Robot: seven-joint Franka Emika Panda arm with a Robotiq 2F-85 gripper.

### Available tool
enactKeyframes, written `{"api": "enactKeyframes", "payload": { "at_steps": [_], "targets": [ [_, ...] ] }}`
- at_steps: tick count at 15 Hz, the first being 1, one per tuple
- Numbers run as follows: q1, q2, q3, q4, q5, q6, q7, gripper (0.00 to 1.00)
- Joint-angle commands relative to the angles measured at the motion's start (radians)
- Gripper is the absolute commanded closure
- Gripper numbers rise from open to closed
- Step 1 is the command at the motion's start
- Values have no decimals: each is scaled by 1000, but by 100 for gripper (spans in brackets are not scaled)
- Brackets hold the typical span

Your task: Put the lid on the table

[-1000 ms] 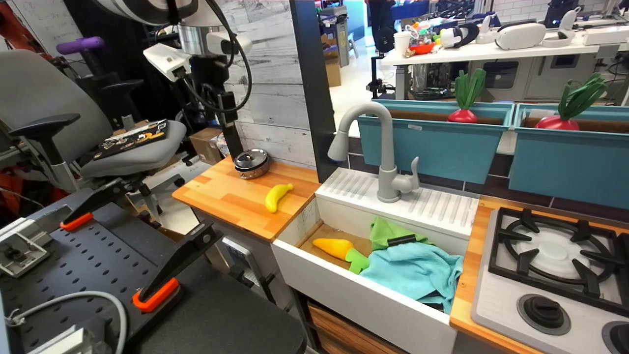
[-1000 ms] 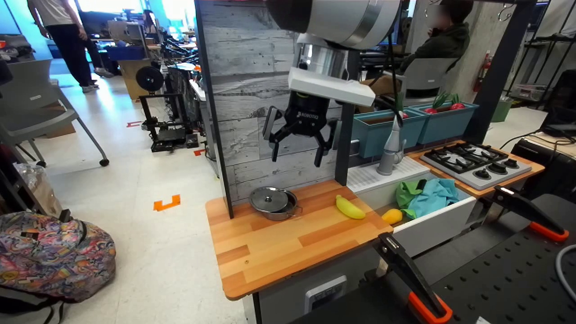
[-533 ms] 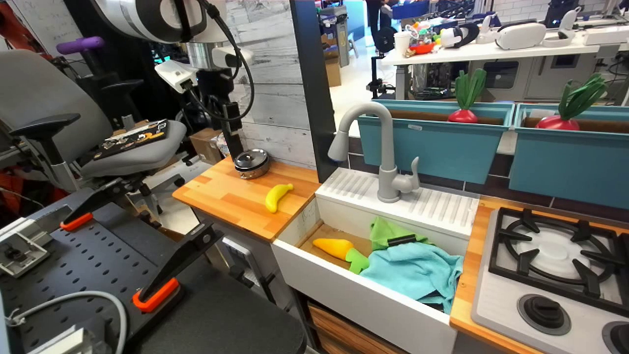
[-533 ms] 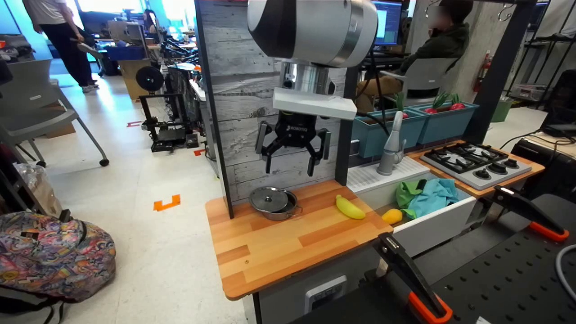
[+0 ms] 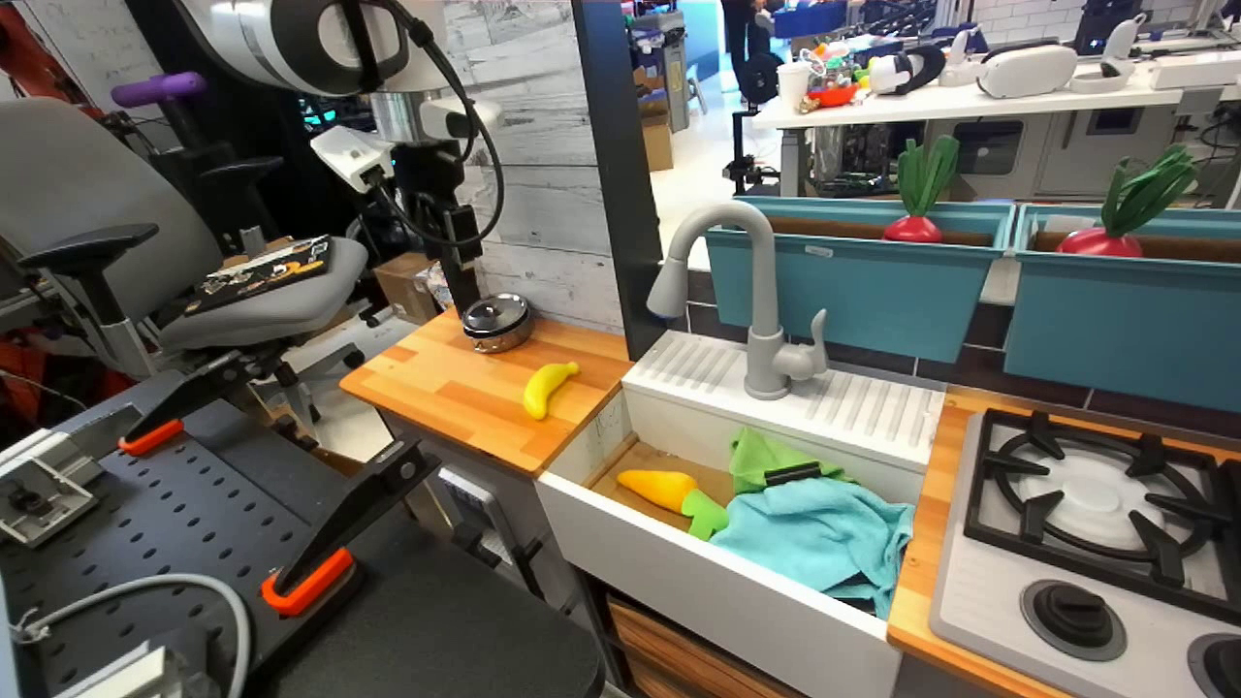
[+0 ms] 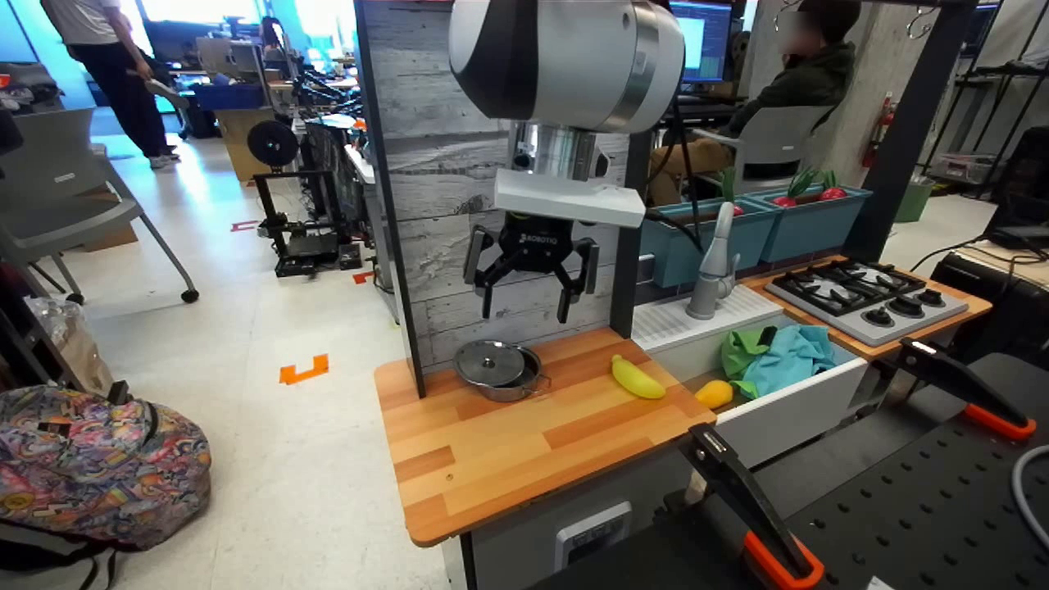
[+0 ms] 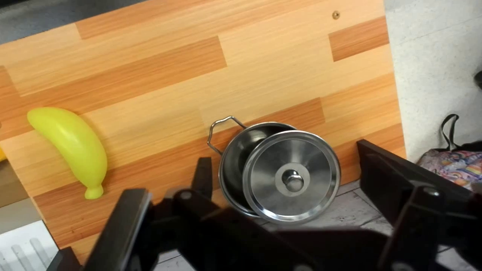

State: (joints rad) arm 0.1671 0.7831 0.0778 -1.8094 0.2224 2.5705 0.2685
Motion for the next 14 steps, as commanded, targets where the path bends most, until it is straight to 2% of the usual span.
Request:
{"api": "enactKeyframes", "payload": {
  "at_steps": [1, 5, 14],
  "targets": [
    [31, 69, -25, 44, -22, 80, 34, 0],
    [51, 155, -42, 118, -34, 76, 45, 0],
    [149, 293, -108, 297, -110, 69, 135, 0]
  ]
}}
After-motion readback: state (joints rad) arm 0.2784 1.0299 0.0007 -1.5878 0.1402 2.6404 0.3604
